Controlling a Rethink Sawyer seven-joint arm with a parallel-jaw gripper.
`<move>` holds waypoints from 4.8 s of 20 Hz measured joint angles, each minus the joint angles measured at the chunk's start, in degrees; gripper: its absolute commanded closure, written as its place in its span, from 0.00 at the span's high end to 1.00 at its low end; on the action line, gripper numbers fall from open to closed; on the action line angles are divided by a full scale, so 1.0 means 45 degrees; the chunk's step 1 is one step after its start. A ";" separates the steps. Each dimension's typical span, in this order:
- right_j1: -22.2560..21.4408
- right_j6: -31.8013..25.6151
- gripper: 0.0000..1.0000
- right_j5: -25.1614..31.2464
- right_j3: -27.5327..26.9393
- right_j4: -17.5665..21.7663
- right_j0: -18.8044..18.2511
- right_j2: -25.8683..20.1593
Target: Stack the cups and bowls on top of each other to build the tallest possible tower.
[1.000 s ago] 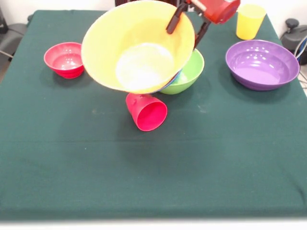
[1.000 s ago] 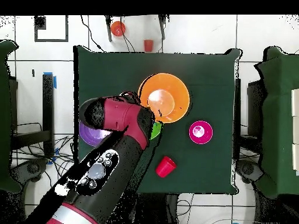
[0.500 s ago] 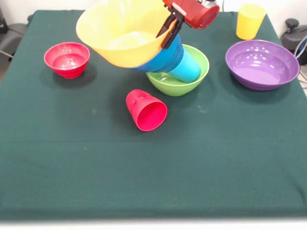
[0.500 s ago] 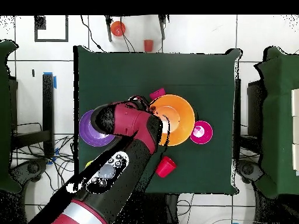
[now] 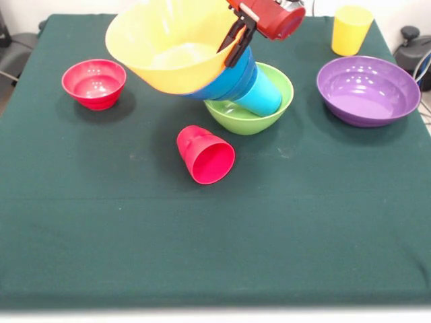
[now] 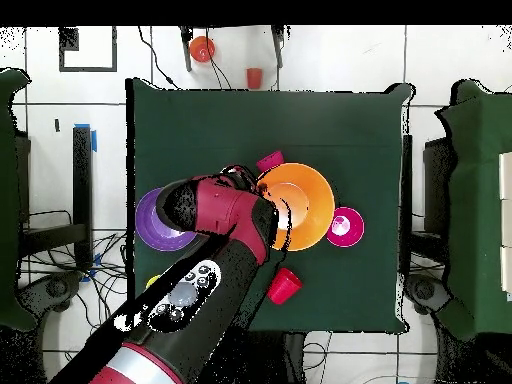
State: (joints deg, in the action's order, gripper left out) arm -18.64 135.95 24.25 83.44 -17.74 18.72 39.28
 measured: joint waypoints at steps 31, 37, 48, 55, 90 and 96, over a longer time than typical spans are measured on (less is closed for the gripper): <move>0.0743 0.0000 0.00 0.1229 -0.0481 0.0100 0.0688 0.1319; 0.1684 0.0000 0.00 0.3622 -0.1556 0.0124 0.1227 0.2440; 0.3072 0.0003 0.00 0.5377 -0.3027 0.0110 0.2061 0.3808; 0.3243 0.0003 0.00 0.5382 -0.3072 0.0034 0.2251 0.3975; 0.2968 0.0003 0.00 0.5348 -0.3068 -0.0034 0.2103 0.4013; 0.2882 0.0003 1.00 0.5058 -0.3070 -0.0034 0.2035 0.4013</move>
State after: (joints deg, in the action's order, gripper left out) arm -5.67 135.96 47.02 69.62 -17.89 27.87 57.34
